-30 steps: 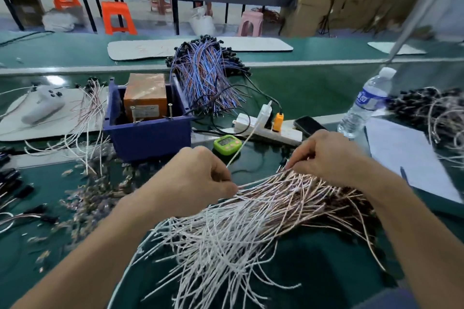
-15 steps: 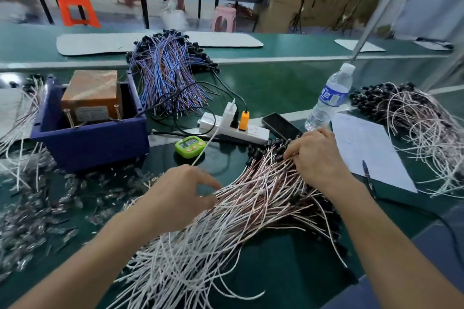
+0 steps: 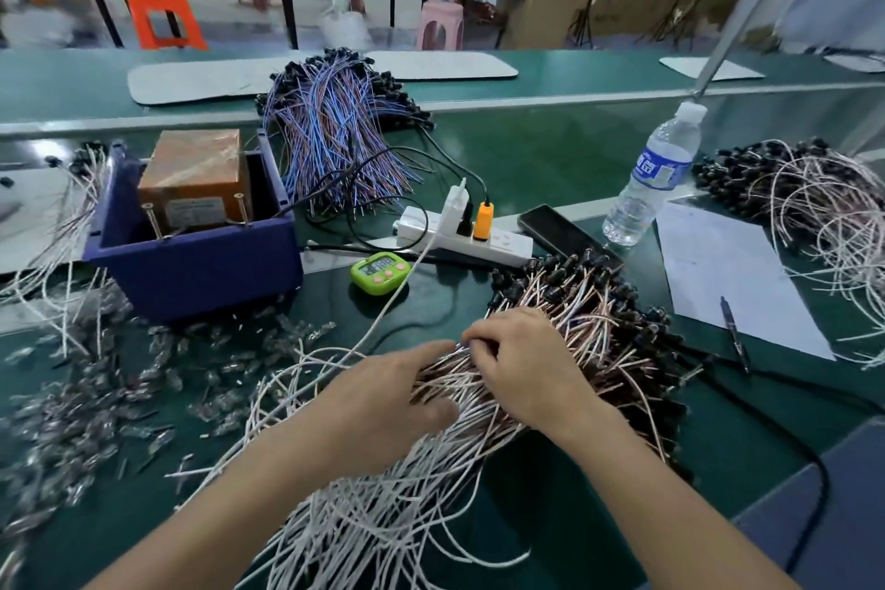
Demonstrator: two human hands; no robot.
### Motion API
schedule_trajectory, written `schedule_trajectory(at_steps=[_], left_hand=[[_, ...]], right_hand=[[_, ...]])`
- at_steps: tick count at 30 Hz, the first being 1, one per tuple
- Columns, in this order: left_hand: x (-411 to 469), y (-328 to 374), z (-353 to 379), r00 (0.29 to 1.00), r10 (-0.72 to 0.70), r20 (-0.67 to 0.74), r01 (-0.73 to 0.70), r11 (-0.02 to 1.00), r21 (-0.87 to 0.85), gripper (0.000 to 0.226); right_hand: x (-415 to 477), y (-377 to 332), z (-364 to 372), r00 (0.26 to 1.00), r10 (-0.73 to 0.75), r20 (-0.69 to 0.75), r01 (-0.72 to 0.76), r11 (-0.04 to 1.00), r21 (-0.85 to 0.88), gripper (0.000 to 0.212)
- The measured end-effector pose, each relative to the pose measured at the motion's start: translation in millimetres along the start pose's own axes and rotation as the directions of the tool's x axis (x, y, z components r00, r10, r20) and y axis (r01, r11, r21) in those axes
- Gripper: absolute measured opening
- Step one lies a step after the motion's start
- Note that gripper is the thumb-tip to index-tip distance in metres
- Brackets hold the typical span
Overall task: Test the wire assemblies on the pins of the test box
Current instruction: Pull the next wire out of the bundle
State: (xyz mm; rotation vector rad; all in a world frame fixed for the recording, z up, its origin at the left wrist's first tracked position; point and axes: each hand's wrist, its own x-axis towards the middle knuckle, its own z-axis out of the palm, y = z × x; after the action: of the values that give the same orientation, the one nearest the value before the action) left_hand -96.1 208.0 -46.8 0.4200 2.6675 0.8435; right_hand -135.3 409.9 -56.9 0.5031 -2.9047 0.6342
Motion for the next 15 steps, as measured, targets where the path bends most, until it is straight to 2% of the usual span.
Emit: schedule_trajectory(at_steps=[2,3,6,10,13,15], left_hand=[[-1,-2,-3,0.997,-0.001,0.078,0.003,1.0,-0.028,0.069],[-1,-3,-6,0.997,0.0,0.072,0.005,0.998,-0.061,0.067],[-5,-5,-10,1.0,-0.005,-0.004,0.005,0.996,-0.091,0.058],[-12,-2,-9,0.996,0.0,-0.092,-0.011,0.992,-0.126,0.045],[-12,13,-7,0.988,0.068,-0.14,-0.077,0.995,-0.064,0.042],[-10,26,-5,0.981,0.128,-0.147,-0.133,0.991,-0.026,0.042]], right_hand=[[0,-2,2,1.0,0.005,-0.018,-0.005,1.0,-0.009,0.025],[0,-4,2,1.0,0.009,-0.02,-0.01,1.0,-0.017,0.025],[-3,-9,2,0.995,0.05,-0.084,-0.045,0.997,0.056,0.021],[-32,-15,-6,0.945,0.16,-0.287,-0.104,0.974,0.201,0.025],[-56,-5,-23,0.88,0.225,-0.419,-0.179,0.973,0.146,0.021],[-71,11,-39,0.842,0.322,-0.433,-0.332,0.942,0.055,0.018]])
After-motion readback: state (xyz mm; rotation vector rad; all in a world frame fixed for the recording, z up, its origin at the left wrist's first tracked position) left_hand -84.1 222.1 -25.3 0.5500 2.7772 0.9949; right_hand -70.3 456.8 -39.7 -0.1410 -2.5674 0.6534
